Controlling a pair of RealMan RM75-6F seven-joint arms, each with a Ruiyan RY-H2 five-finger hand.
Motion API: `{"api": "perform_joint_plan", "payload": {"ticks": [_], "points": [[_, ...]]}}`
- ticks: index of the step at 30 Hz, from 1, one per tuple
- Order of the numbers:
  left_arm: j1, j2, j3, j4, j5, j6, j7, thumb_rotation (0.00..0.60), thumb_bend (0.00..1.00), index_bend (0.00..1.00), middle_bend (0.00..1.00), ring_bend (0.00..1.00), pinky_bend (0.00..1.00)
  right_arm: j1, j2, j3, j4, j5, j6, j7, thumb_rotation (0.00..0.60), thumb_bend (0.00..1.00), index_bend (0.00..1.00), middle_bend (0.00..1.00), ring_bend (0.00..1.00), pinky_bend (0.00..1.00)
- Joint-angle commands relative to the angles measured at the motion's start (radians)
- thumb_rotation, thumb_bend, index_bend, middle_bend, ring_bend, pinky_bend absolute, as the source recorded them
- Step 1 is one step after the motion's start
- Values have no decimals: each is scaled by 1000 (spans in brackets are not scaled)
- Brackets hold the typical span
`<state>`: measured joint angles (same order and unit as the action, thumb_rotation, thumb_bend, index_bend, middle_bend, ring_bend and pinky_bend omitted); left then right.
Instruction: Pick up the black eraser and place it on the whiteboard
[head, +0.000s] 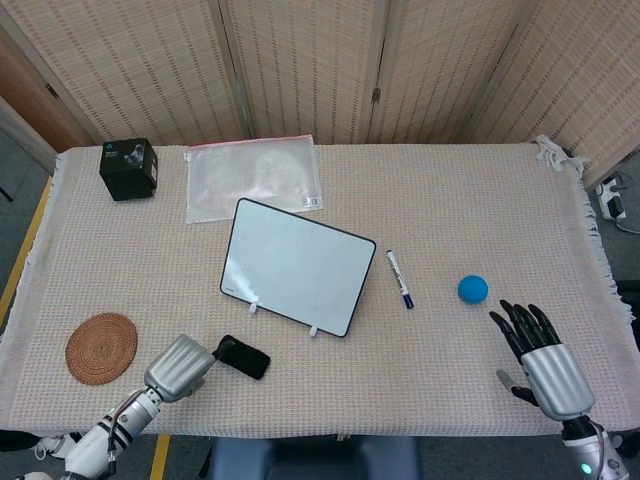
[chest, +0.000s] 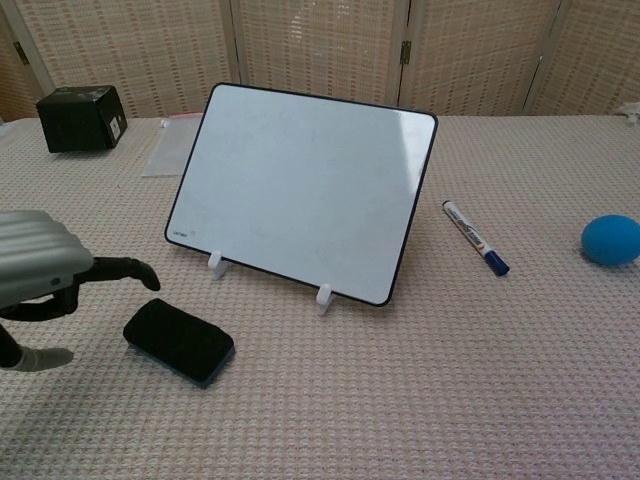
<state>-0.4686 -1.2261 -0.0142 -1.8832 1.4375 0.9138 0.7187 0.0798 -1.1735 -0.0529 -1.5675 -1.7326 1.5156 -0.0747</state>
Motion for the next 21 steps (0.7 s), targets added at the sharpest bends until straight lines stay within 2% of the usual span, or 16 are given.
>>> {"api": "perform_joint_plan", "payload": {"ticks": [1,7,21], "points": [[-27,-38,-12,6,-47,-16,38,600,319,207,1000,952,978,1,2,2,-1,4,-2,2,600,295,0,0,0,38],[-68,-80,-22,19,-135,-32,85,600,319,206,1000,952,978,2,6,2,-5,7,-6,5,600,294,0,0,0,38],[-158,-150,-2,62,-331,-41,180,600,319,218,1000,951,978,4,11,3,-6,10,-8,13,600,295,0,0,0,38]]}}
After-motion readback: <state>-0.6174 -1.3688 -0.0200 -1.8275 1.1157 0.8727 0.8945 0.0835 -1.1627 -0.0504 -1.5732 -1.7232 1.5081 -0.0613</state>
